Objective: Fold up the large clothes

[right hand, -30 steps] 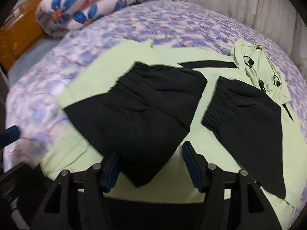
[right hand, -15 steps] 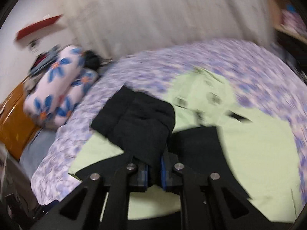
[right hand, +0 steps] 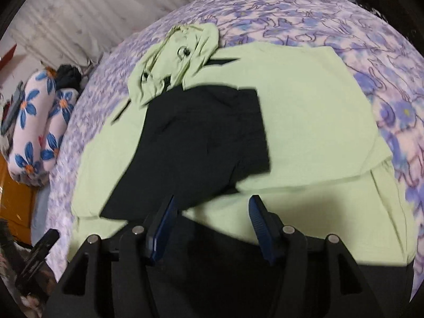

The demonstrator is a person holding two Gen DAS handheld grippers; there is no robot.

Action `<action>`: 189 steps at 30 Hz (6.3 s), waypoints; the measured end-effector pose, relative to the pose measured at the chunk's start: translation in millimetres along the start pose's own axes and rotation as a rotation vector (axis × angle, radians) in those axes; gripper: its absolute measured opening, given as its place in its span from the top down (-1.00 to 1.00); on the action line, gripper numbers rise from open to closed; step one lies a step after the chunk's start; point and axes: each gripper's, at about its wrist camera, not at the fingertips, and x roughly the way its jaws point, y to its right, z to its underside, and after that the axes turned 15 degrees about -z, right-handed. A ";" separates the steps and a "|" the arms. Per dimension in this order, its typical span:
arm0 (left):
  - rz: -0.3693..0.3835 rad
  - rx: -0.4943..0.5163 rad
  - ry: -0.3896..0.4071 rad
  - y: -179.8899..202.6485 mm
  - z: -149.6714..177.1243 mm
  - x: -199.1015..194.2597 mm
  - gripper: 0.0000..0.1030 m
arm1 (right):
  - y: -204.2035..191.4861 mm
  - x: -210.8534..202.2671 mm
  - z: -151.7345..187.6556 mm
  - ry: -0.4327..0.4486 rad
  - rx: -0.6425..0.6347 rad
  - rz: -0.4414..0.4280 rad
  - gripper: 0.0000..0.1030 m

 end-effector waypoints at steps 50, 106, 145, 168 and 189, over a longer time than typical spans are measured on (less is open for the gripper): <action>0.105 0.033 0.120 54.7 -94.4 56.6 0.13 | -66.5 51.8 -62.4 0.076 -0.328 0.140 0.09; -0.102 -0.030 -0.067 70.9 -133.8 171.6 -0.33 | -60.3 150.6 -109.2 -0.040 -0.363 0.249 0.10; -0.120 -0.056 -0.022 21.5 -101.6 63.1 -0.52 | -3.3 5.9 -60.0 0.038 -0.211 0.171 0.49; -0.088 -0.017 0.036 -25.0 10.3 -51.1 -0.62 | -13.8 -98.1 54.8 0.073 -0.244 0.166 0.05; 0.030 0.015 -0.097 -51.9 146.1 -59.2 -0.62 | 40.2 -173.8 146.3 0.051 -0.155 0.244 0.00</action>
